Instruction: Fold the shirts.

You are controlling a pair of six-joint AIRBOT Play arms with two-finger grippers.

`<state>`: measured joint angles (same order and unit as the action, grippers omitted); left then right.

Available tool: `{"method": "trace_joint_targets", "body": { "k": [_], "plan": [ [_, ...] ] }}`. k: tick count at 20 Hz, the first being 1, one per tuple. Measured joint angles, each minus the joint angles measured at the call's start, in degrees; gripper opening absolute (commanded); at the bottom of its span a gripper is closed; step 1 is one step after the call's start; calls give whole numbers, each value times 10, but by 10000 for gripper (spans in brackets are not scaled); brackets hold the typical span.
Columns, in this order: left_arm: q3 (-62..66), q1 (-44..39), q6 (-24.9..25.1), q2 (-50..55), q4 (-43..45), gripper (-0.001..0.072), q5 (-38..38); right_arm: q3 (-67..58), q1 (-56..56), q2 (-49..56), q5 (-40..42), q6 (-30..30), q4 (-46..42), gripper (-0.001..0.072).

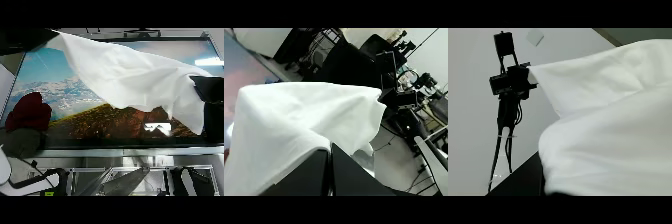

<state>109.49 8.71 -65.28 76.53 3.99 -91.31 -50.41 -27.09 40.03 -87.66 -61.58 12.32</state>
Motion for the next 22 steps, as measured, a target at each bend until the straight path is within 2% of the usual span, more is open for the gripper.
{"method": "trace_joint_targets", "body": {
  "k": [2, 7, 10, 12, 13, 14, 15, 16, 17, 21, 22],
  "plan": [
    [-11, 8, 7, -51, 32, 21, 3, -13, -9, -8, -7, -13, -24, 16],
    [-173, 28, 35, -141, 151, 20, 57, -16, 40, 21, 75, -60, -206, 17],
    [-292, 21, 84, -121, 182, 19, 115, 1, 118, 81, 158, -71, -281, 17],
    [-341, 5, 117, -68, 193, 18, 161, 10, 182, 148, 225, -70, -315, 22],
    [-353, -4, 132, -33, 196, 20, 183, 12, 212, 188, 258, -63, -323, 79],
    [-354, -11, 143, 4, 197, 38, 200, 11, 237, 228, 289, -53, -325, 307],
    [-347, -17, 150, 45, 199, 292, 213, 5, 256, 271, 314, -38, -327, 522],
    [-333, -18, 150, 82, 200, 554, 218, -7, 266, 311, 334, -26, -327, 600],
    [-311, -16, 148, 119, 201, 706, 218, -23, 268, 343, 344, -16, -327, 600],
    [-229, 9, 105, 215, 203, 687, 130, -102, 220, 406, 304, 23, -350, 600],
    [-223, 14, 92, 225, 203, 610, 104, -116, 199, 408, 282, 28, -371, 600]
  ]
}}
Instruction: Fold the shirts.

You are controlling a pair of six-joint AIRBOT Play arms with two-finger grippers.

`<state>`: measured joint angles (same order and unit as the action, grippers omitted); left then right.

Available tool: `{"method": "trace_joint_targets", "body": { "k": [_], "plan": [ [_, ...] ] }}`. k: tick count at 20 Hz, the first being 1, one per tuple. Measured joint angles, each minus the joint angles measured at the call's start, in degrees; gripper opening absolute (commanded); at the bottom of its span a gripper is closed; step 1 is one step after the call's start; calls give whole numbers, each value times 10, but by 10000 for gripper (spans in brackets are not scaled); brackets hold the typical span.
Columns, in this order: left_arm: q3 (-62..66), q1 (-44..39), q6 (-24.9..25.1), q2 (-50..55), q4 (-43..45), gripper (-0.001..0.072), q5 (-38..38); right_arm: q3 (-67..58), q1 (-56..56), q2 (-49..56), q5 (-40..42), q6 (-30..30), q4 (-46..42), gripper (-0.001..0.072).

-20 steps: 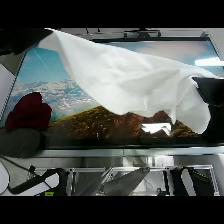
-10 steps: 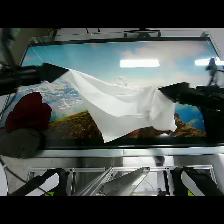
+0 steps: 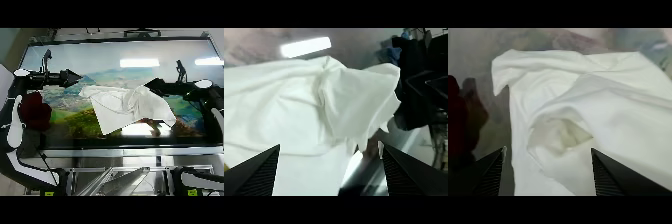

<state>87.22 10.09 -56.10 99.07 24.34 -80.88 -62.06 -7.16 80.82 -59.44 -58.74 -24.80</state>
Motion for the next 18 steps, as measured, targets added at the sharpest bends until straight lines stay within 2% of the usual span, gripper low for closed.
{"method": "trace_joint_targets", "body": {
  "k": [1, 4, 6, 12, 17, 18],
  "plan": [
    [-3, 2, -11, 5, 3, 577, -27, -9, -19, 0, -20, 3, -23, 600],
    [-76, -15, -35, -8, 38, 578, -73, -12, -65, -9, -82, 10, -117, 600],
    [-160, -41, -42, -35, 78, 578, -74, 11, -82, -17, -109, 14, -167, 600],
    [-376, -137, -68, -99, 119, 576, 56, 71, -102, -25, -123, 15, -236, 600],
    [-438, -240, -80, -110, 76, 575, 165, 81, -105, -26, -107, 24, -249, 600],
    [-439, -258, -82, -111, 72, 550, 184, 82, -105, -26, -103, 25, -251, 600]
  ]
}}
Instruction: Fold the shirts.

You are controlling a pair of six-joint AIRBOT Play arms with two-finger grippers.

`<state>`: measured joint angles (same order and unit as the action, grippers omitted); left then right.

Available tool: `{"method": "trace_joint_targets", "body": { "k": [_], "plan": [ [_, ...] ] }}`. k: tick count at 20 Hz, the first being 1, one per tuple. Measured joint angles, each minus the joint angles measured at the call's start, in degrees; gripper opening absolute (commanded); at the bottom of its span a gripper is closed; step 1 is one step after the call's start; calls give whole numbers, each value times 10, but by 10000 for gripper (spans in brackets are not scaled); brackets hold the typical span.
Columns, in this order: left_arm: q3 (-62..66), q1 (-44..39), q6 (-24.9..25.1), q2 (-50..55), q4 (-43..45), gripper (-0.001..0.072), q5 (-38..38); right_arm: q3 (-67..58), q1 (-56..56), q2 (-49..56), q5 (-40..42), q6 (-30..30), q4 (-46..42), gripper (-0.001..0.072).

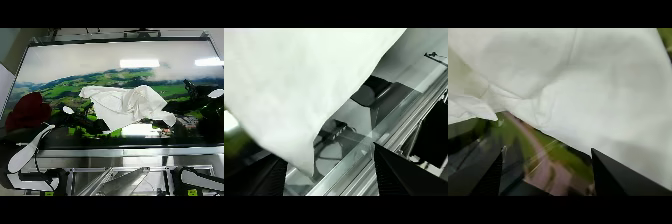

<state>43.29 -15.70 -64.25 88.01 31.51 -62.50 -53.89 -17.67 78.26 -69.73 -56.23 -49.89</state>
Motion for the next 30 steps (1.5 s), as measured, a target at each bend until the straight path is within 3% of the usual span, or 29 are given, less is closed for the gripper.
{"method": "trace_joint_targets", "body": {
  "k": [2, 4, 5, 10, 20, 21, 22, 24, 30],
  "plan": [
    [6, -24, -2, 4, -3, 383, 37, 1, 0, 0, 6, 2, -1, 600],
    [26, -39, -2, 20, 0, 76, 64, 2, 1, 0, 12, 8, -2, 600],
    [41, -43, -2, 32, 3, 28, 71, 2, 2, 2, 13, 14, -2, 599],
    [126, -50, -3, 78, 12, 27, 26, 2, 4, 9, 28, 27, -48, 600],
    [163, 23, -3, 49, 30, 27, -51, 33, -16, 20, 48, -18, -98, 579],
    [164, 30, -3, 47, 31, 27, -55, 40, -8, 24, 48, -19, -98, 486],
    [164, 36, -2, 47, 32, 27, -59, 46, 0, 30, 47, -21, -95, 306],
    [165, 50, 0, 45, 33, 27, -62, 53, 17, 37, 44, -21, -95, 29],
    [165, 112, 9, 25, 12, 25, -118, 41, 38, 24, -10, 5, -12, 14]
  ]
}}
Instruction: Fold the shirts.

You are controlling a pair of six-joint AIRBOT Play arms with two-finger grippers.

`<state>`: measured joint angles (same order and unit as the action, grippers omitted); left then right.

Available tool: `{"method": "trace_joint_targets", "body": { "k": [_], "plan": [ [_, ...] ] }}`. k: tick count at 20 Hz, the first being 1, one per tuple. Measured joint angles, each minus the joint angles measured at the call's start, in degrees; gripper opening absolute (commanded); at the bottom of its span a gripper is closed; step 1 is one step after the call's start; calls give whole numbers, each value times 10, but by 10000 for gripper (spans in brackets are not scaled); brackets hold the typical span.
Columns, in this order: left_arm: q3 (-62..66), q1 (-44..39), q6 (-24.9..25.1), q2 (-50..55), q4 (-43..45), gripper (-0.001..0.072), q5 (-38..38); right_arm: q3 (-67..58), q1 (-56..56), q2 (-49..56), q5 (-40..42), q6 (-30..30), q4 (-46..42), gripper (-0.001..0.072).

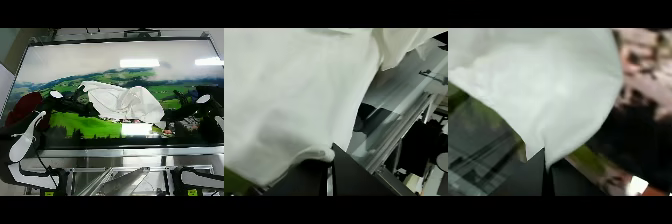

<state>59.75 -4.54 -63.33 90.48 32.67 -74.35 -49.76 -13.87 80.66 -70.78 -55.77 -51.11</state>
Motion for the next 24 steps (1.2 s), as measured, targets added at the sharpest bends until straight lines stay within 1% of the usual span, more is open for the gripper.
{"method": "trace_joint_targets", "body": {
  "k": [3, 5, 7, 10, 12, 14, 17, 19, 20, 22, 24],
  "plan": [
    [13, 43, 25, -54, -66, 18, -58, -43, -7, -50, -77, 31, 116, 15],
    [44, 76, 37, -108, -121, 20, -106, -89, -32, -103, -125, 47, 232, 15],
    [96, 114, 44, -167, -177, 22, -142, -135, -75, -161, -150, 60, 370, 15],
    [195, 180, 49, -251, -251, 22, -166, -181, -165, -253, -146, 70, 580, 15],
    [258, 235, 49, -300, -290, 23, -168, -194, -221, -307, -128, 75, 670, 16],
    [311, 303, 49, -343, -312, 23, -167, -200, -269, -356, -106, 88, 730, 16],
    [357, 407, 49, -387, -325, 23, -165, -205, -303, -407, -59, 117, 774, 16],
    [361, 438, 52, -395, -330, 24, -162, -206, -295, -424, -23, 142, 770, 15],
    [355, 436, 59, -394, -330, 23, -159, -206, -278, -429, 1, 153, 753, 16],
    [334, 405, 75, -378, -311, 23, -148, -205, -210, -424, 67, 167, 683, 16],
    [306, 354, 87, -347, -249, 23, -120, -196, -106, -397, 146, 176, 590, 16]
  ]
}}
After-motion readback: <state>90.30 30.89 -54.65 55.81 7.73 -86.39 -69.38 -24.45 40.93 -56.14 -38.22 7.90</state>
